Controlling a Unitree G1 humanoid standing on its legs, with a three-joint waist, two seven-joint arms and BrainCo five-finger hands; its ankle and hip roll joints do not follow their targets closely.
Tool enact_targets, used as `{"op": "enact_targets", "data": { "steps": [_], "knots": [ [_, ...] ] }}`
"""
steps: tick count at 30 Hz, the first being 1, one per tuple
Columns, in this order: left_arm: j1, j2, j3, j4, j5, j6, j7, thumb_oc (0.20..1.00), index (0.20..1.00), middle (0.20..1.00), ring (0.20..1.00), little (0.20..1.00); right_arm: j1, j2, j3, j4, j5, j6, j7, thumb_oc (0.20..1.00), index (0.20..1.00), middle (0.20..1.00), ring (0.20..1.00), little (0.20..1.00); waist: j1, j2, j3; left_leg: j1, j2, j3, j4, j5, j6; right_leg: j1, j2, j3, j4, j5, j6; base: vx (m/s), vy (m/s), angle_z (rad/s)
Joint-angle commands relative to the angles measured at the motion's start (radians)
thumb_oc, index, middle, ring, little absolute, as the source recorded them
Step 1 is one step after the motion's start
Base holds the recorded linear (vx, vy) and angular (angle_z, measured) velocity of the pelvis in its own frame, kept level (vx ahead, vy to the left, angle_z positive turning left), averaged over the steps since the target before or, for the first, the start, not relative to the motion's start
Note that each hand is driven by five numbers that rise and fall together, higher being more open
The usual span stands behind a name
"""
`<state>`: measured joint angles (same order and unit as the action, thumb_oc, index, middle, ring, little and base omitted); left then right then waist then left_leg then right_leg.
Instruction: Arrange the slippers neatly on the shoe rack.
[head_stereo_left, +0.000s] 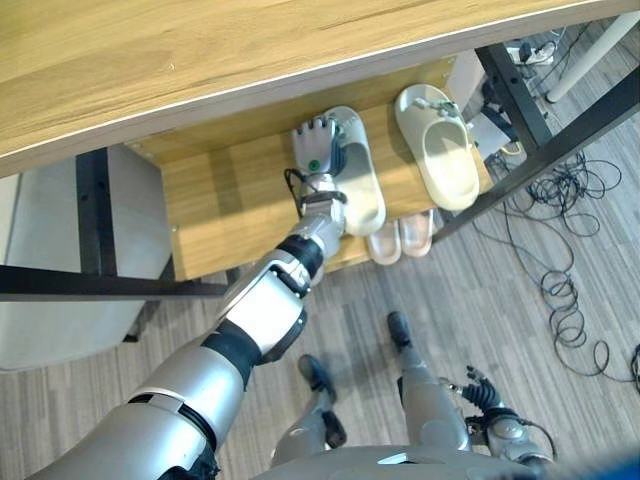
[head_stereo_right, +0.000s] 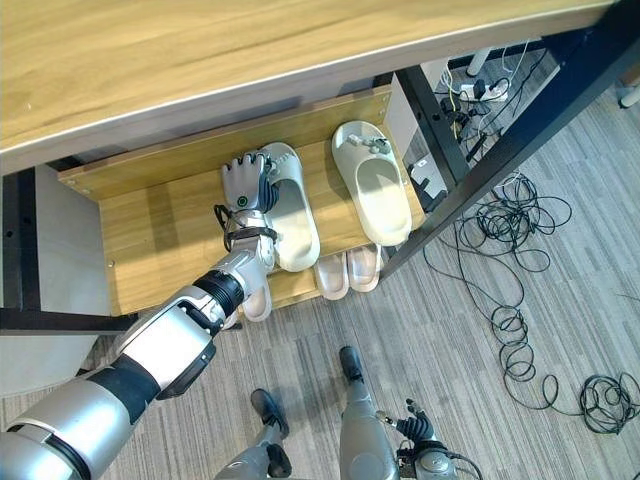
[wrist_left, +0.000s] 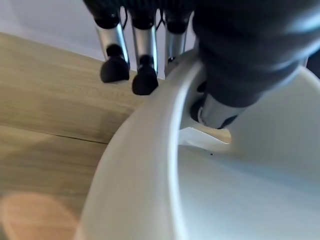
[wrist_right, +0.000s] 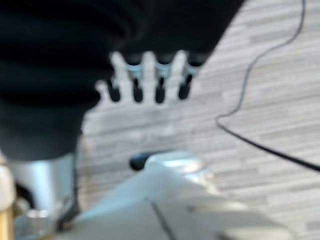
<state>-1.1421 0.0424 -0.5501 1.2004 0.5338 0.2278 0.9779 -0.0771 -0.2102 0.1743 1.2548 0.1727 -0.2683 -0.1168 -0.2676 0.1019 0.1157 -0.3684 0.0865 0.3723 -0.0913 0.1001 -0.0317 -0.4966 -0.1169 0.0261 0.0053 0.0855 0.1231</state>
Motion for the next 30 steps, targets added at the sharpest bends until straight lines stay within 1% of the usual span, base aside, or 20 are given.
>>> {"op": "enact_targets", "data": {
  "steps": [1, 10, 13, 19, 25, 30],
  "knots": [
    [-0.102, -0.008, 0.084, 0.129, -0.025, 0.016, -0.046, 0.200, 0.200, 0.200, 0.200, 0.200, -0.009, 0.002, 0.025, 0.023, 0.014, -0.017, -0.003, 1.000, 1.000, 1.000, 1.000, 1.000, -0.023, -0.012, 0.020, 0.068, 0.025, -0.061, 0.004, -0.066, -0.083, -0.002, 0.011, 0.006, -0.004, 0.026, 0.052, 0.00, 0.000, 0.00],
    [-0.131, -0.105, 0.076, 0.102, 0.017, 0.014, -0.075, 0.200, 0.200, 0.200, 0.200, 0.200, -0.037, -0.010, 0.017, 0.040, 0.025, -0.009, -0.004, 1.000, 1.000, 1.000, 1.000, 1.000, -0.035, 0.007, 0.034, 0.083, 0.025, -0.053, 0.004, -0.072, -0.085, -0.004, 0.016, 0.024, 0.014, 0.015, 0.044, 0.00, 0.000, 0.00],
    [-0.133, -0.123, 0.080, 0.103, 0.014, 0.017, -0.074, 0.200, 0.200, 0.200, 0.200, 0.200, -0.043, -0.013, 0.019, 0.043, 0.028, -0.008, -0.003, 1.000, 1.000, 1.000, 1.000, 1.000, -0.040, 0.013, 0.036, 0.089, 0.026, -0.046, 0.004, -0.074, -0.086, -0.006, 0.019, 0.032, 0.015, 0.016, 0.043, 0.00, 0.000, 0.00],
    [-0.144, -0.120, 0.073, 0.112, 0.030, 0.033, -0.069, 0.200, 0.200, 0.200, 0.200, 0.200, -0.063, -0.024, 0.025, 0.070, 0.023, -0.001, -0.003, 1.000, 1.000, 1.000, 1.000, 1.000, -0.048, 0.025, 0.032, 0.091, 0.037, -0.028, 0.004, -0.072, -0.092, -0.022, 0.033, 0.048, 0.016, 0.017, 0.040, 0.00, -0.039, -0.12],
    [-0.145, -0.148, 0.071, 0.099, 0.045, 0.043, -0.071, 0.200, 0.200, 0.200, 0.200, 0.200, -0.065, -0.021, 0.017, 0.082, 0.026, -0.003, -0.005, 1.000, 1.000, 1.000, 1.000, 1.000, -0.051, 0.036, 0.025, 0.088, 0.044, -0.027, 0.004, -0.071, -0.097, -0.030, 0.037, 0.050, 0.019, 0.013, 0.035, 0.00, -0.016, -0.03],
    [-0.124, -0.146, 0.038, 0.121, 0.087, 0.070, -0.069, 0.200, 0.200, 0.200, 0.200, 0.200, -0.081, -0.024, 0.014, 0.098, 0.031, -0.002, 0.000, 1.000, 1.000, 1.000, 1.000, 1.000, -0.051, 0.040, 0.022, 0.087, 0.048, -0.020, 0.004, -0.075, -0.099, -0.038, 0.042, 0.053, 0.022, 0.012, 0.036, 0.00, 0.000, 0.00]
  ]
}}
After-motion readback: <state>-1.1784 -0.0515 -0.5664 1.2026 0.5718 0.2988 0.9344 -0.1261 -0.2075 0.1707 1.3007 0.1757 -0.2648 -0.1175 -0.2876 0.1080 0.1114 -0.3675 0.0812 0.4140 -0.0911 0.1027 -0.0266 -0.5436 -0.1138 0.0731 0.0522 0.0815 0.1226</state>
